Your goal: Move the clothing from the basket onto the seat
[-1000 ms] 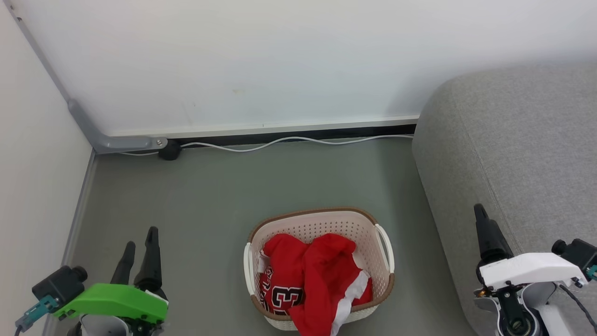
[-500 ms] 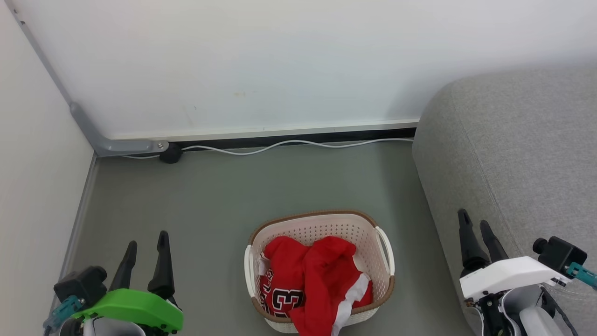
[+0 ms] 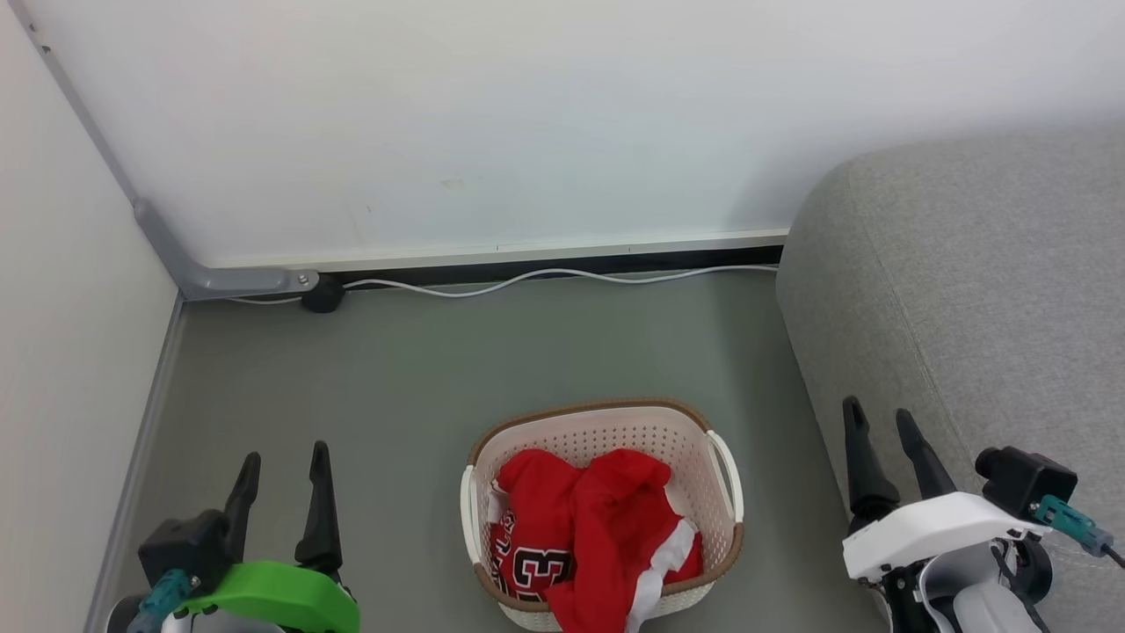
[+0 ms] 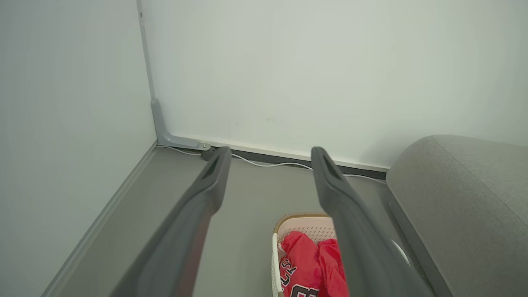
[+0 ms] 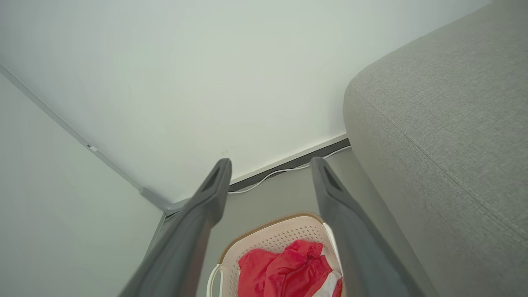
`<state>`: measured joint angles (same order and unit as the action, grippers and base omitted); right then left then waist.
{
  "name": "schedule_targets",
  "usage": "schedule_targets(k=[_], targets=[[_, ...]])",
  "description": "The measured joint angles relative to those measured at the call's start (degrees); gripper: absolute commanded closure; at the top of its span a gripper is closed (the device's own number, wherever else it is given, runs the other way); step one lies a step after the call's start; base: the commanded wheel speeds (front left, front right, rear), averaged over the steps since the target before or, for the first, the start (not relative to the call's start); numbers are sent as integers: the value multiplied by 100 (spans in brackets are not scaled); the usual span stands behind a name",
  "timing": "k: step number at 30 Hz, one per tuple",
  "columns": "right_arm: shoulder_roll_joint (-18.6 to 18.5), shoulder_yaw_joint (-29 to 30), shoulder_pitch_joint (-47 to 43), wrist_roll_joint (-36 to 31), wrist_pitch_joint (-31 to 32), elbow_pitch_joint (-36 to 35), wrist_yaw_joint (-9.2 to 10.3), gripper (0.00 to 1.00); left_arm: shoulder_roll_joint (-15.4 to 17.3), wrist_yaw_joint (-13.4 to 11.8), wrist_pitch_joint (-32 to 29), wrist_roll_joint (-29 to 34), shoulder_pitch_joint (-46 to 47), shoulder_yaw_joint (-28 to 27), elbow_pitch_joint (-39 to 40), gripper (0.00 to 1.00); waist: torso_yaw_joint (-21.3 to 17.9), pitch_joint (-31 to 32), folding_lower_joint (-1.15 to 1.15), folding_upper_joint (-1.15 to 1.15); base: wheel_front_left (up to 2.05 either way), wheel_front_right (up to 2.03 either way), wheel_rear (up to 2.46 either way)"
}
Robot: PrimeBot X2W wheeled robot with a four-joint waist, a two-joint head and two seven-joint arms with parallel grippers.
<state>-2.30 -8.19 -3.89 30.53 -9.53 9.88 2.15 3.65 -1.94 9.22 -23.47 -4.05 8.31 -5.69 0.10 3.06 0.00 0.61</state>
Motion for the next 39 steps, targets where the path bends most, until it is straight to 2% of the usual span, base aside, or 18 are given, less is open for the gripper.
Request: schedule_targets(k=[23,39], targets=[[-29,-398,-140,-1793,-453,-183,250,0,2,-137,505,1545,-209,237,166,0,-7,63,0,0,0,0,0],[-30,-399,-141,-1841,-466,-179,250,0,1,-111,520,1555,-218,194,26,0,-15,57,0,0,0,0,0]])
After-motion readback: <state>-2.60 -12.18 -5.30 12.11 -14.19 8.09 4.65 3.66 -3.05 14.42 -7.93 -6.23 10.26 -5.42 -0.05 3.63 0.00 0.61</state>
